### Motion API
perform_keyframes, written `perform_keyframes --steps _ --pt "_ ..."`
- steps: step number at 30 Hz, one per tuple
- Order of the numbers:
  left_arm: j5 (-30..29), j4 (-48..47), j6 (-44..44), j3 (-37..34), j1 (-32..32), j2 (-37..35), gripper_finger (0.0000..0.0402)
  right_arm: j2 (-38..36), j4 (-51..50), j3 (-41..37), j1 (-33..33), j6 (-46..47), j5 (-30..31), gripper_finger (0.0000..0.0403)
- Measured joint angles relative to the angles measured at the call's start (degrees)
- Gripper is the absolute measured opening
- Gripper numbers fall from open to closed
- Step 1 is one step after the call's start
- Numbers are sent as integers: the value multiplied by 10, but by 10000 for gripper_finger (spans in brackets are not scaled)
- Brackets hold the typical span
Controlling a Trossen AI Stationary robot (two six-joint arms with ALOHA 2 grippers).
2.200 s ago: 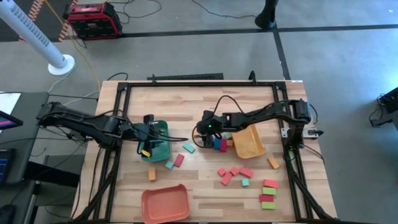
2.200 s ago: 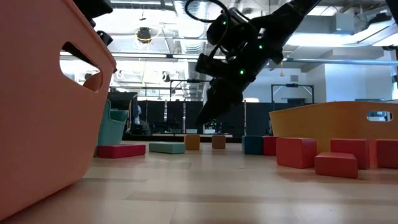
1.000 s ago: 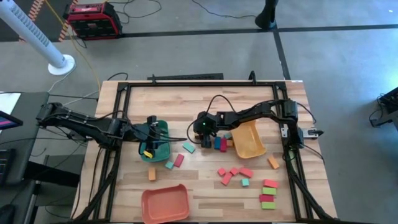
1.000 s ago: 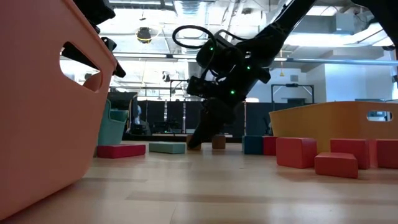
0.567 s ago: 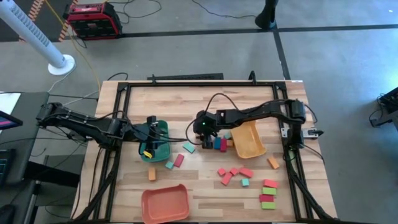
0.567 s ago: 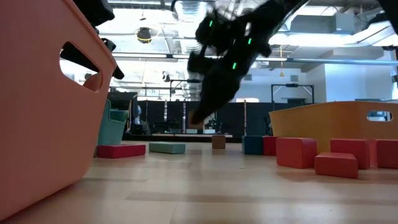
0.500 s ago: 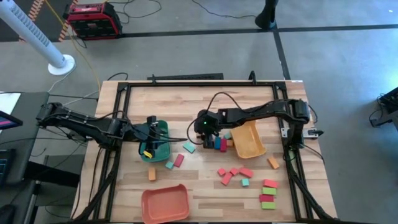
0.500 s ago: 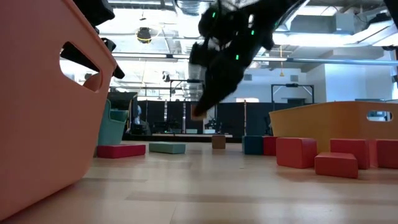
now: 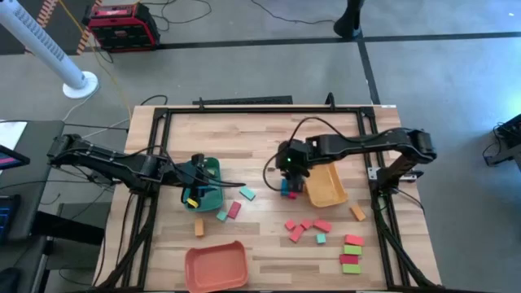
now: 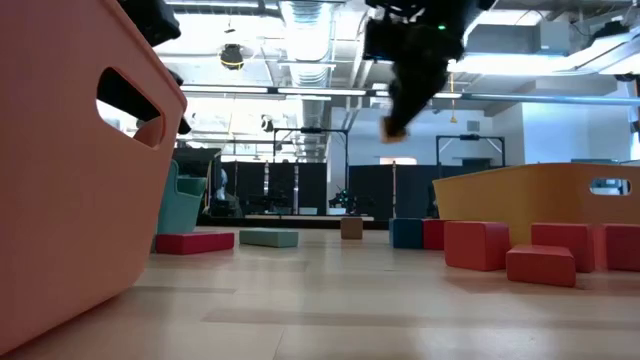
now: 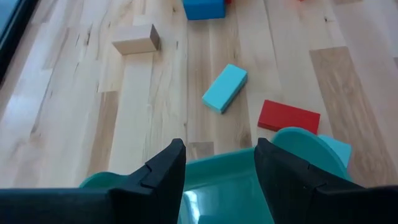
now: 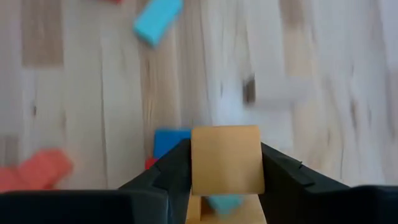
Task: Sort blocks by size
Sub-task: Put the top yellow cube block into the yellow bin
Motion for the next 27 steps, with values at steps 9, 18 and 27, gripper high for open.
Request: perform_keyframes --steps 9,18,27 --pt "13 56 45 -39 4 0 181 -5 -91 -34 40 82 50 181" --pt "12 150 81 -98 48 0 181 -7 -86 -129 22 142 54 169" --pt "11 184 95 -98 75 -1 181 -31 -62 -129 24 143 54 192"
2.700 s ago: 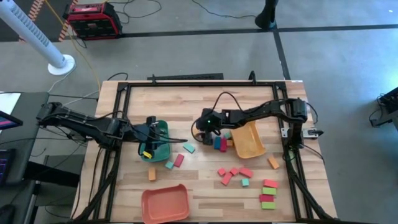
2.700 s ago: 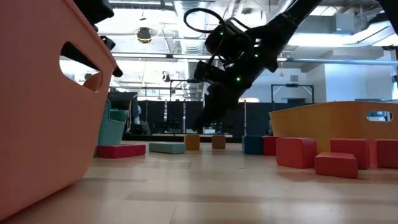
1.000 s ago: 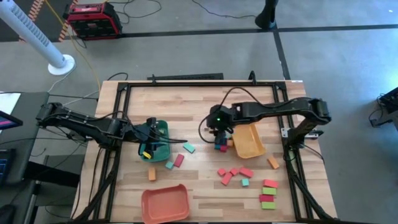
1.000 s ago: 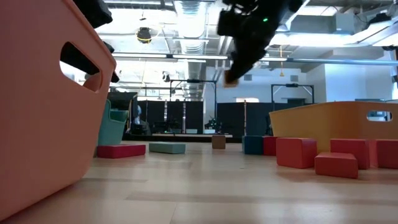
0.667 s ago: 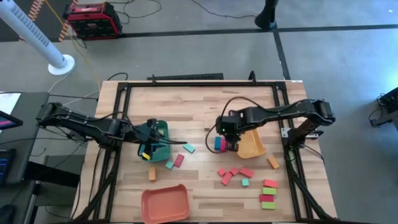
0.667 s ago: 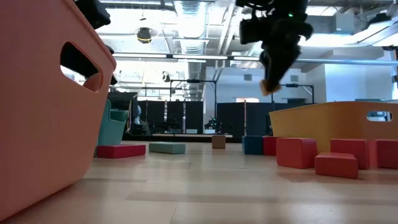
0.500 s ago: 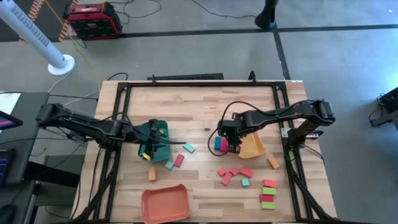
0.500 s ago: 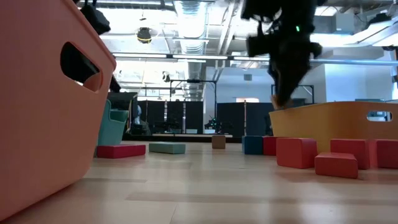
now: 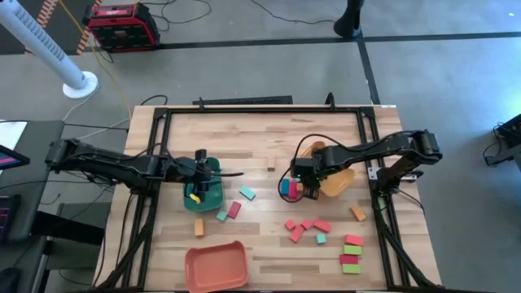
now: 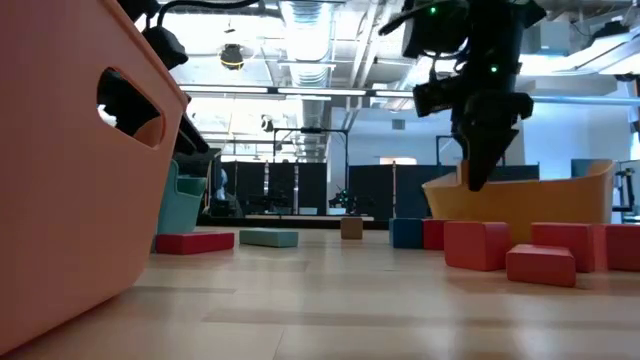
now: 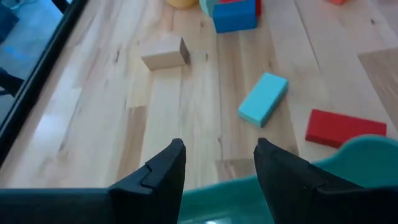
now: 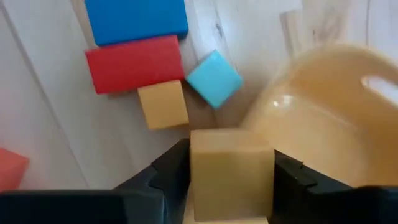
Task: Sort blocks by size
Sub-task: Put the top yellow cube block into the yellow bin, then put the yellow cube block into the yellow bin
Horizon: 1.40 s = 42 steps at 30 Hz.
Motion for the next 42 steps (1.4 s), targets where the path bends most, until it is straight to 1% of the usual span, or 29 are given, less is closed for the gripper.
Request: perform_keyframes --steps 2,9,11,15,19,25,28,34,38,42 --pt "0 11 0 0 2 0 181 -10 7 0 0 0 0 191" --pt "1 19 -9 0 2 0 181 -63 12 0 4 0 -1 165" --pt "1 19 -12 0 2 0 181 -80 3 0 3 2 0 167" --pt "1 18 -11 0 2 0 181 -100 -40 0 -11 29 26 184" --pt "1 19 -3 0 2 0 181 -94 -76 -1 -34 44 38 184" --pt "1 18 -1 0 2 0 181 -61 -73 -40 -62 35 38 173" --pt "1 16 -1 0 2 0 181 -49 -73 -54 -74 34 38 184" --pt "1 16 -1 0 2 0 181 -45 -70 -59 -88 25 38 232" --pt "1 17 -2 0 2 0 181 -60 -68 -59 -88 19 38 250" --pt "1 17 -3 0 2 0 181 -94 -69 -59 -86 25 38 254"
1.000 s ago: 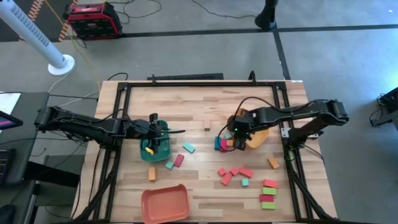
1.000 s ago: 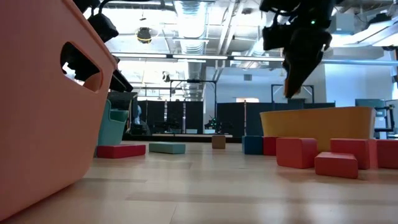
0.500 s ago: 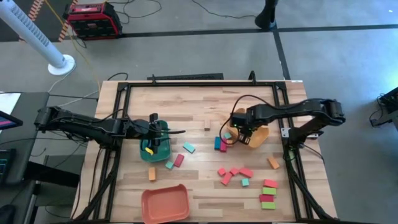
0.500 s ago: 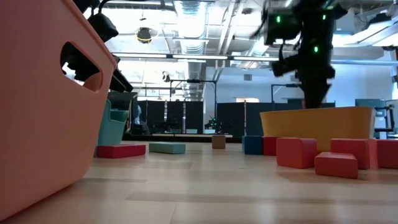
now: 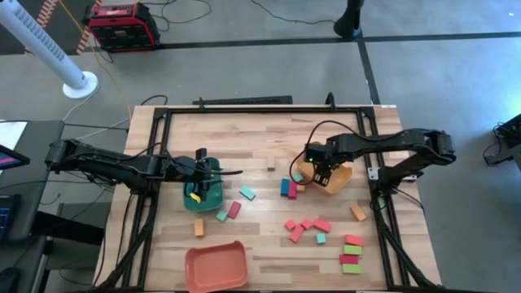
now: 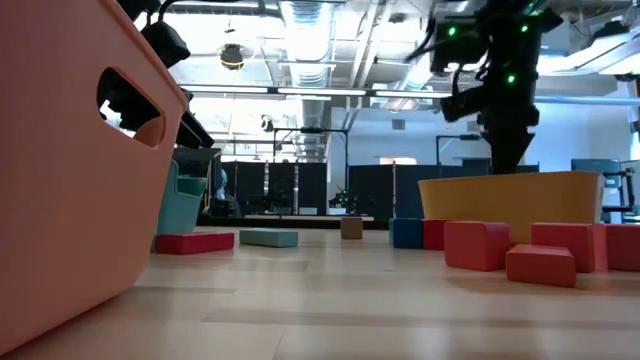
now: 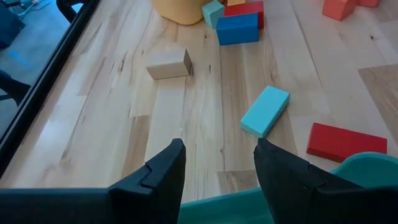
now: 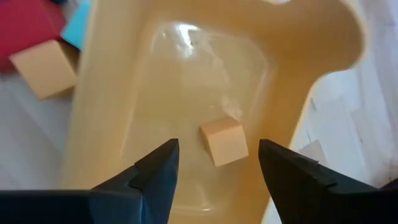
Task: Sort blocks by size
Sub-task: Put the yellow cube block into the yellow bin
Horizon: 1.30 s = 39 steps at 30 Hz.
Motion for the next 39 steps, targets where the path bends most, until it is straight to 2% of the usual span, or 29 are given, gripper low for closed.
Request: perform_keyframes --steps 6,10,15,19,24,27,31,39 --pt "0 0 0 0 0 0 181 -65 15 0 24 19 -2 255" --pt "0 0 0 0 0 0 181 -86 97 0 58 4 -9 255" --pt "1 7 -2 0 0 0 181 -56 247 0 92 -78 -11 255" --pt "8 8 -12 1 0 0 181 -2 320 7 81 -140 -12 255" --pt "12 8 -31 1 0 0 181 65 323 48 44 -162 -16 255" --pt "13 1 -43 1 0 0 181 93 308 69 39 -172 -54 255" --pt "13 -2 -49 1 0 0 181 123 295 85 60 -185 -96 255" --pt "13 -2 -49 1 0 0 181 156 220 90 122 -192 -102 255"
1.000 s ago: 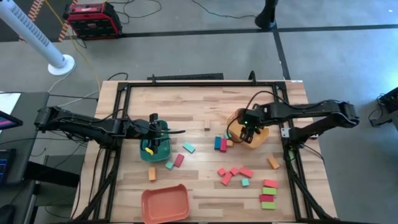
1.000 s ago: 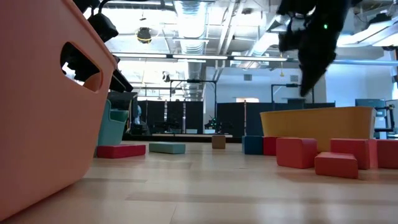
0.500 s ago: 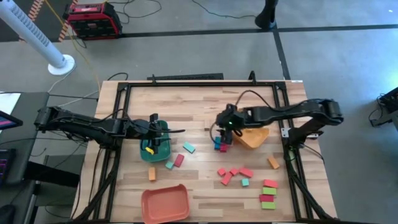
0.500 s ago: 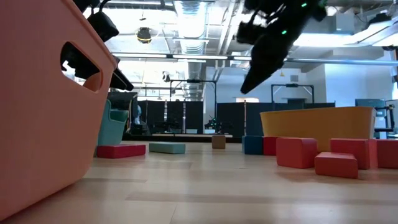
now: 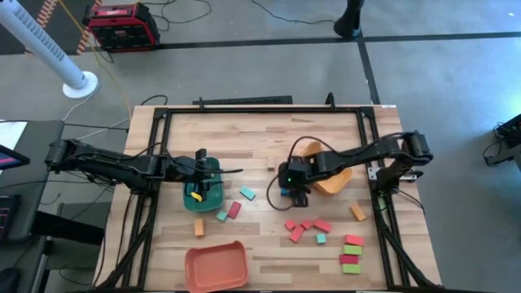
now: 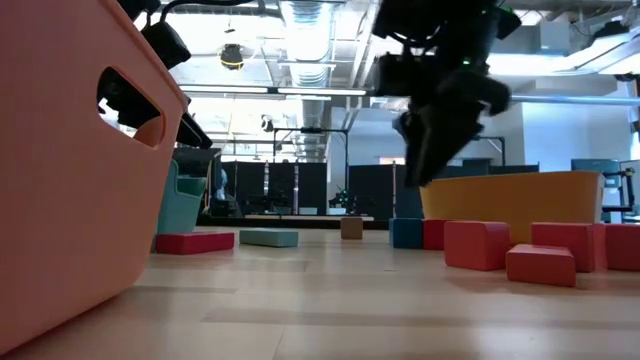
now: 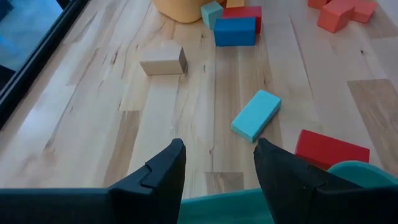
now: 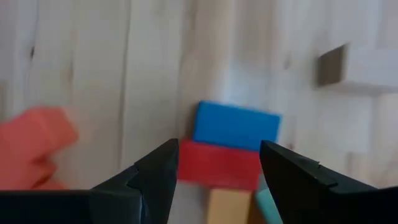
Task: Sort blocks by size
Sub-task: Put the yellow cube block into the yellow bin
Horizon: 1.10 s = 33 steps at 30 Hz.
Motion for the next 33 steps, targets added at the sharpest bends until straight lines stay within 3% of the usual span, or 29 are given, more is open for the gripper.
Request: perform_keyframes --steps 15,33 --pt "0 -1 -17 0 0 0 181 0 -78 -22 32 53 41 255" --pt "0 1 -9 0 0 0 181 0 -32 -73 -16 102 50 255"
